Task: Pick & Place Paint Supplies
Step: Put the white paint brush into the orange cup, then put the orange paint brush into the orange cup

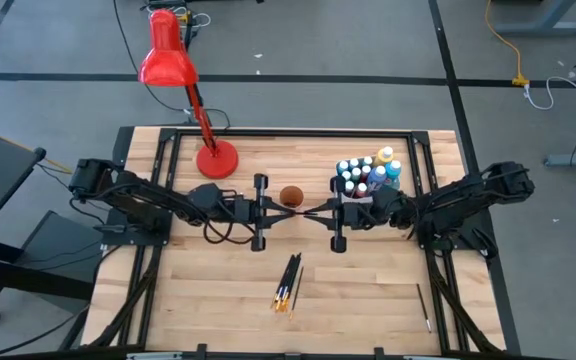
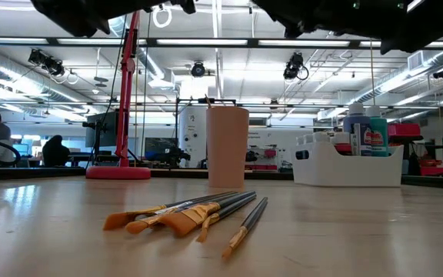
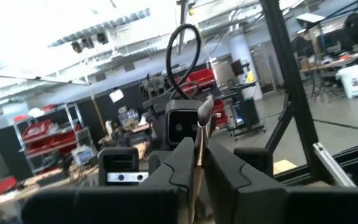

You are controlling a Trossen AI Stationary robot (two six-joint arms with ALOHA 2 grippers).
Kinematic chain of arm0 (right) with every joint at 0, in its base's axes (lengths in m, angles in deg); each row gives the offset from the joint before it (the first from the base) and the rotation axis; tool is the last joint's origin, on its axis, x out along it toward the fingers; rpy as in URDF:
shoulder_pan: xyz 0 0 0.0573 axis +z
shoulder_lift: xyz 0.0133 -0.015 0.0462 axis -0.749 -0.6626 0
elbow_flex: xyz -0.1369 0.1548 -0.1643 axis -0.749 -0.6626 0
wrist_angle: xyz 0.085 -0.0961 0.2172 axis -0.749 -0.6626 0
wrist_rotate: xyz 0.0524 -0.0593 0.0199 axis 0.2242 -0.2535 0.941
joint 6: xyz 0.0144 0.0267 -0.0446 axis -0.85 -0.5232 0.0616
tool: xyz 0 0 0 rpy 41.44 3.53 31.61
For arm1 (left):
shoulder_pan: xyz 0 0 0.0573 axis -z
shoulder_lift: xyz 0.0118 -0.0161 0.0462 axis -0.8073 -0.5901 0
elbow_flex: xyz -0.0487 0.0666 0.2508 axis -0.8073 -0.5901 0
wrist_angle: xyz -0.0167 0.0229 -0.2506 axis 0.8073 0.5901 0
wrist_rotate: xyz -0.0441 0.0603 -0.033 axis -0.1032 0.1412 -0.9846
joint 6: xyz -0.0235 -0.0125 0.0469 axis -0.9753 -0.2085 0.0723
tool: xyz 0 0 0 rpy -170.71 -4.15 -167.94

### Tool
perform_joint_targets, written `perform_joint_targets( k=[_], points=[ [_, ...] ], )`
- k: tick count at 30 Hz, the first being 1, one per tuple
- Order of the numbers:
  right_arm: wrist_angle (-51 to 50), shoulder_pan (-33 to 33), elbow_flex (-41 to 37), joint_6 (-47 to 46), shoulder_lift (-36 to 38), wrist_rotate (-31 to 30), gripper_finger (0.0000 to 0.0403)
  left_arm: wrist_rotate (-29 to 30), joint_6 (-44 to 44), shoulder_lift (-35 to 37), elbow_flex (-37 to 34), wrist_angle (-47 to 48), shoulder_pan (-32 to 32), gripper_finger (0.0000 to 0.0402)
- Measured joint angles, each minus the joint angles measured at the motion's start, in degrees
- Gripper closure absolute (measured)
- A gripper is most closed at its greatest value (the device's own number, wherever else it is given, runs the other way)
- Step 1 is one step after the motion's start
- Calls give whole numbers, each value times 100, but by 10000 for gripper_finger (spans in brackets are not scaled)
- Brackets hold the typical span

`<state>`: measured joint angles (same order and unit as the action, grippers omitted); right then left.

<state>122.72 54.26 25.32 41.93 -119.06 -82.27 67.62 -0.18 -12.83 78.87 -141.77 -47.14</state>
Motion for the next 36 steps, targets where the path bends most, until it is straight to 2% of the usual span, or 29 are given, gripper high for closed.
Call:
perform_joint_targets(
  k=[3, 8, 12, 15, 17, 22, 27, 31, 36],
  points=[
    [-117, 0, -4, 77, -3, -151, 336, 351, -5, 0, 0, 343, 7, 371],
    [-661, 13, -4, 450, 6, -1523, 302, 1147, 0, 0, 0, 749, 0, 381],
    [-1378, 13, -4, 624, 7, -2595, 273, 2041, 4, 0, 0, 959, -2, 381],
    [-1910, 11, -7, 552, 7, -3117, 252, 2589, -140, 0, 0, 1423, -32, 374],
    [-2182, 11, -9, 379, 7, -3270, 241, 2682, -493, 0, 0, 1784, -82, 373],
    [-2620, 11, -9, -246, 7, -3227, 231, 2680, -1451, 0, -4, 2545, -213, 379],
    [-2753, 11, -9, -444, 7, -2756, 240, 2677, -2447, 0, -4, 3458, -355, 367],
    [-2745, 11, -9, -437, 7, -1933, 249, 2683, -2866, 0, -4, 4032, -430, 353],
    [-2738, 11, -9, -450, 7, -594, 251, 2684, -2808, 0, -4, 4022, -444, 345]
  ],
)
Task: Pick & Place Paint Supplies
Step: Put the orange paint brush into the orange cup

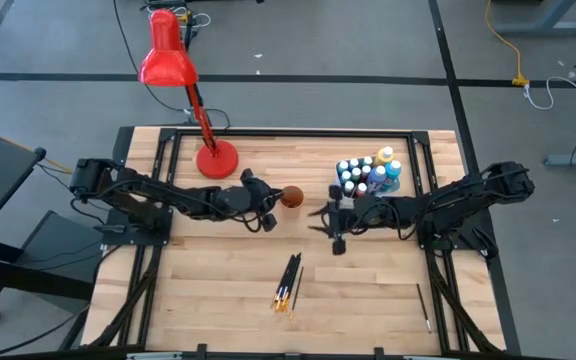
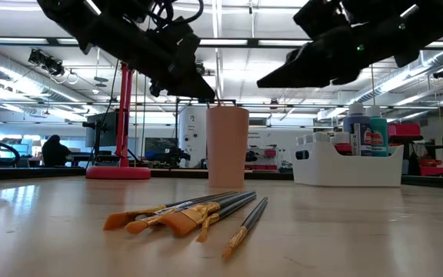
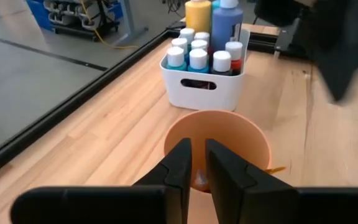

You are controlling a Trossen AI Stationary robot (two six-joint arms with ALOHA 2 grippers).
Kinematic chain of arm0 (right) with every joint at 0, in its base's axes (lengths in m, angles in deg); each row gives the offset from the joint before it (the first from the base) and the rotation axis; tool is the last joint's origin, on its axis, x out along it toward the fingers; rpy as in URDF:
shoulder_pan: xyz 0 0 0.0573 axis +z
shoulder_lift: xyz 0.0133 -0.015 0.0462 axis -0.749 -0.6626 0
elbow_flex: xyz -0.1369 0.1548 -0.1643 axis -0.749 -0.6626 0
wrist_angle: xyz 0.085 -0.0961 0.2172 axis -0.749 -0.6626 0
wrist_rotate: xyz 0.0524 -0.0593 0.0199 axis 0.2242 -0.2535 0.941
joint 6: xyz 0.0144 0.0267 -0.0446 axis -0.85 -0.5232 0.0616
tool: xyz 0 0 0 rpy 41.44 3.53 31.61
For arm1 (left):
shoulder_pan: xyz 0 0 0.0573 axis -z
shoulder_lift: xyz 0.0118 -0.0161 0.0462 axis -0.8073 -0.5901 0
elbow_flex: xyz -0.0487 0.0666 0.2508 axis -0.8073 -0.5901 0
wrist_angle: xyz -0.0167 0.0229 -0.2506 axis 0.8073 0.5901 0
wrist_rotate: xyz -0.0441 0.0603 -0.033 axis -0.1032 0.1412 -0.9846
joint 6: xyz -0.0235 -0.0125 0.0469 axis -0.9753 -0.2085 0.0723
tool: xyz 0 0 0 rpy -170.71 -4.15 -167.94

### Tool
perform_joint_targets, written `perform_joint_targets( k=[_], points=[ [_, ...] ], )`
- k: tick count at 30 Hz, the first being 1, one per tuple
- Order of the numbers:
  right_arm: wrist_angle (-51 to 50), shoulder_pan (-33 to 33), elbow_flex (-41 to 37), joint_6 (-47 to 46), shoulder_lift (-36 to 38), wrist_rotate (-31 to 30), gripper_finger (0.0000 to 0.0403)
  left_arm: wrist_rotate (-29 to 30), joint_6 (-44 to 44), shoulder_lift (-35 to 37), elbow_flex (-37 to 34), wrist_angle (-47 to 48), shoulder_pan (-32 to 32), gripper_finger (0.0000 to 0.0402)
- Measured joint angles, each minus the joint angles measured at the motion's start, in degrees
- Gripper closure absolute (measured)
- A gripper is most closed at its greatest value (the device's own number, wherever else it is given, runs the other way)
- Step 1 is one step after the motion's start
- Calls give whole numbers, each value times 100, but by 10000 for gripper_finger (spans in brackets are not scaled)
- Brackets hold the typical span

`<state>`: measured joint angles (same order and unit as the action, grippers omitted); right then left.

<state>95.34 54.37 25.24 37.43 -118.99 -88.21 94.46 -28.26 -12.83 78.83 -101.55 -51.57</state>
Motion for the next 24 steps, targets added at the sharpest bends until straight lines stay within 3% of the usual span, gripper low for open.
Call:
perform_joint_targets(
  k=[8, 12, 16, 24],
  points=[
    [178, 12, 0, -463, -44, 2816, 252, 0, 194, 0, 0, -91, 0, 343],
    [720, 192, -1, -519, -467, 3639, 252, 1, 208, 0, 0, -234, 0, 343],
    [1534, 447, 0, -574, -1215, 3847, 252, 1, 208, 0, 0, -283, 0, 343],
    [1521, 483, 331, -92, -2385, 3151, 252, 3, 208, 0, 0, -302, 0, 343]
  ],
)
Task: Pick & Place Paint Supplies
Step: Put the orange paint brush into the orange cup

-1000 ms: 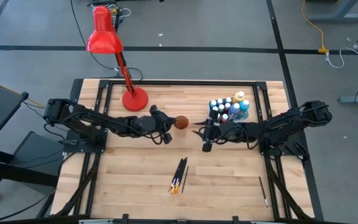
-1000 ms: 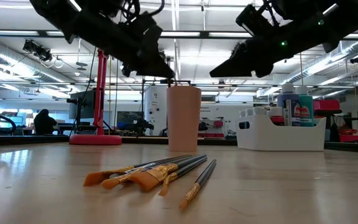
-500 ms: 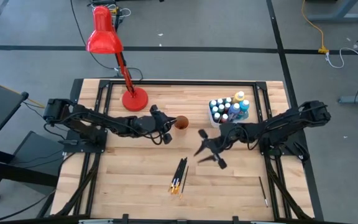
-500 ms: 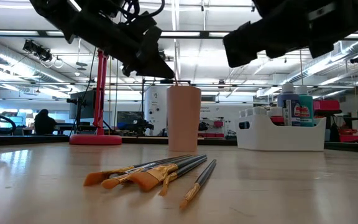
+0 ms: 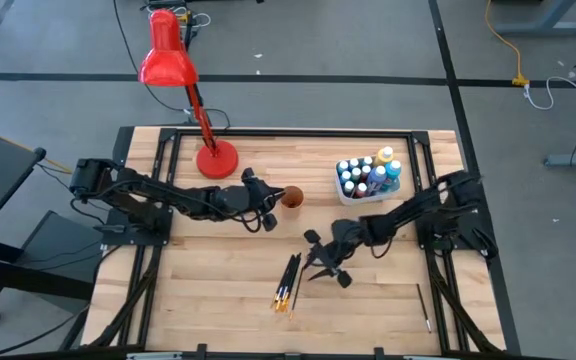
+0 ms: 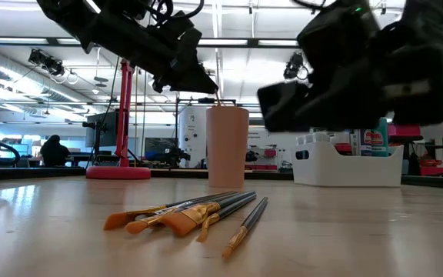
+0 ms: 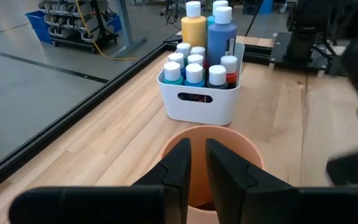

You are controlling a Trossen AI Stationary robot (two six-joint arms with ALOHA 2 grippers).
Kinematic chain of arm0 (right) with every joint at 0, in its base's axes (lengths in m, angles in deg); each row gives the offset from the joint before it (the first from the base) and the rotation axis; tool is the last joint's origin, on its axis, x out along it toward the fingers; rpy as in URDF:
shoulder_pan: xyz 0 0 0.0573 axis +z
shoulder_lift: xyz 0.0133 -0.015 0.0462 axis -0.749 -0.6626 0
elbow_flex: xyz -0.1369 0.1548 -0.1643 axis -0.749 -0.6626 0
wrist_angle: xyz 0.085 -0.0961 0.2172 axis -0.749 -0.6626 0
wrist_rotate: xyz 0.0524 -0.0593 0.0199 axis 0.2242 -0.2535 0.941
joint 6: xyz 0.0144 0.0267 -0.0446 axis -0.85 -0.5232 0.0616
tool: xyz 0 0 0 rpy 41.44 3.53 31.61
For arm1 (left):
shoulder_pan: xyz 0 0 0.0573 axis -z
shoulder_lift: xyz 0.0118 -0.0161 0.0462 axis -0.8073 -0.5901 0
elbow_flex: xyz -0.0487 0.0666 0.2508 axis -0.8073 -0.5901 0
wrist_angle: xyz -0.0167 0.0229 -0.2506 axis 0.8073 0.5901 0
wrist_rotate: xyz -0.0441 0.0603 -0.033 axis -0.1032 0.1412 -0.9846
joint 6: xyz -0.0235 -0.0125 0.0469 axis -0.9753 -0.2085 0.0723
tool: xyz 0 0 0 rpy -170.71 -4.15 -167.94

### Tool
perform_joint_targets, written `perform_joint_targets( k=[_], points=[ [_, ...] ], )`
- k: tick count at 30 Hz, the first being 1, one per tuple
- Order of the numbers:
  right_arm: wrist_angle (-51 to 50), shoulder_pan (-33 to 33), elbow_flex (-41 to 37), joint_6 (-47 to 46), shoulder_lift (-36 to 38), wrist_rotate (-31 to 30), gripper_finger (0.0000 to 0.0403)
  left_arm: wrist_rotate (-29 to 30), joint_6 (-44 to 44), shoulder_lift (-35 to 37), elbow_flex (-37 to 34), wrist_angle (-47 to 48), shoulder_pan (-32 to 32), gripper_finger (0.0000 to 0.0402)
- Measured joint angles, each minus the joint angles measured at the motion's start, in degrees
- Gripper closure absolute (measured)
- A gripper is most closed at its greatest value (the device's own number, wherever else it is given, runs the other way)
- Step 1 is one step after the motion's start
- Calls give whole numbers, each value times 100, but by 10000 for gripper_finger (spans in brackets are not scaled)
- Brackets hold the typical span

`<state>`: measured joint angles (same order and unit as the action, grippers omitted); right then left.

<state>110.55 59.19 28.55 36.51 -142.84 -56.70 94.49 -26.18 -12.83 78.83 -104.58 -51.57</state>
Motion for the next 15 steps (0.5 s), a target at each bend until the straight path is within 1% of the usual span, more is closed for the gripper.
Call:
perform_joint_targets(
  k=[4, 6, 8, 15],
  points=[
    [-631, -13, 555, -14, -503, 211, 252, 0, 0, 0, 0, -15, 0, 343],
    [-826, -15, 755, -11, -696, 425, 252, -1, -2, 0, 0, -15, 0, 343],
    [-819, -15, 904, 47, -831, 616, 252, -1, -2, 0, 0, -11, 0, 343],
    [-828, -51, 1069, 112, -1208, 743, 252, -23, -2, 0, -2, 13, 0, 343]
  ],
)
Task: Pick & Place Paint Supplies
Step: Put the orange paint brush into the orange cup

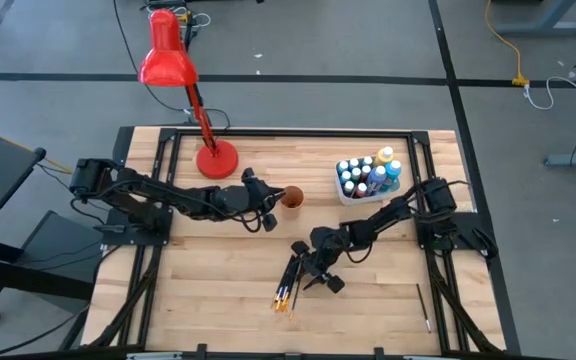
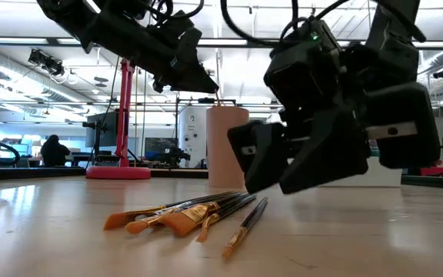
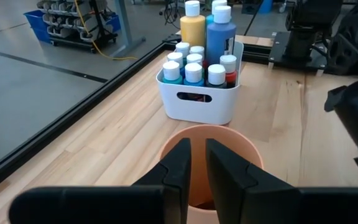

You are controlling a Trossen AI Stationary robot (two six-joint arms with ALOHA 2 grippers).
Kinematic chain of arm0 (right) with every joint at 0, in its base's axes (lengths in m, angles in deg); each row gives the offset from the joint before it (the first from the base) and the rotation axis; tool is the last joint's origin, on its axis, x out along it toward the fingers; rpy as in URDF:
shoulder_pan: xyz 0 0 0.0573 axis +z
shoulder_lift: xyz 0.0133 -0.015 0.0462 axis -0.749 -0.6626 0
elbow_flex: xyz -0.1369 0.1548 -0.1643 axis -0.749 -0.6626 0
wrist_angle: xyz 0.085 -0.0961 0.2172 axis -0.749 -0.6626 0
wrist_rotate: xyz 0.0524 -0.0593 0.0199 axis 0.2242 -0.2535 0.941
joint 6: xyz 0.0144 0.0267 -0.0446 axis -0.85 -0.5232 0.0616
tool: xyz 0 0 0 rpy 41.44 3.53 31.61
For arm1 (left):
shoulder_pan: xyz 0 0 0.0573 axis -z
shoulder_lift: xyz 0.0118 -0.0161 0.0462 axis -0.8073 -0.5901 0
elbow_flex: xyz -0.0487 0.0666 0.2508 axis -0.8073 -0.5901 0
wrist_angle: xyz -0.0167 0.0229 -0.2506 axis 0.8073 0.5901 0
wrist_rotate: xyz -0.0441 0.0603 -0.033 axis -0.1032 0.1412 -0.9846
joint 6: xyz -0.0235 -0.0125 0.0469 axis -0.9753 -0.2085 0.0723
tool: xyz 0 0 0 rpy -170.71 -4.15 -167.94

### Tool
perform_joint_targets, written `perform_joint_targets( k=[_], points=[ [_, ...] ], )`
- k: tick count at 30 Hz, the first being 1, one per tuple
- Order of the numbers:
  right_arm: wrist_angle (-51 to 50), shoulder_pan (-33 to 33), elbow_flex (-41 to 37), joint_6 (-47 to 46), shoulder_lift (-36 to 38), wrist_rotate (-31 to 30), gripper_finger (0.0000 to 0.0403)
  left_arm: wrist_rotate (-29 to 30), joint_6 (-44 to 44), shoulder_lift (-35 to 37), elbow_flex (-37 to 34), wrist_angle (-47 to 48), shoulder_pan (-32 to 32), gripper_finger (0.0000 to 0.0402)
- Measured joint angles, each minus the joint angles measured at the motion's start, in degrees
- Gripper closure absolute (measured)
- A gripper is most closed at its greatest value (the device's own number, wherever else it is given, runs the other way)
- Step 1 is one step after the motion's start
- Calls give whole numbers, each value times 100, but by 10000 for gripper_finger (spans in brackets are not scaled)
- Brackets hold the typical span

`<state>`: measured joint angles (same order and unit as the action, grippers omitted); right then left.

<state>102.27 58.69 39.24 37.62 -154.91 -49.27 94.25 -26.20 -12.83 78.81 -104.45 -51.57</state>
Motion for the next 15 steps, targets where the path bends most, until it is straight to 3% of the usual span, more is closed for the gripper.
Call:
perform_joint_targets(
  k=[8, 15],
  points=[
    [159, -21, 11, 551, -316, -144, 259, 0, 0, 0, 0, 34, 0, 343],
    [146, -23, 24, 413, -357, -46, 316, -2, 0, 0, 0, 62, 0, 343]
  ],
)
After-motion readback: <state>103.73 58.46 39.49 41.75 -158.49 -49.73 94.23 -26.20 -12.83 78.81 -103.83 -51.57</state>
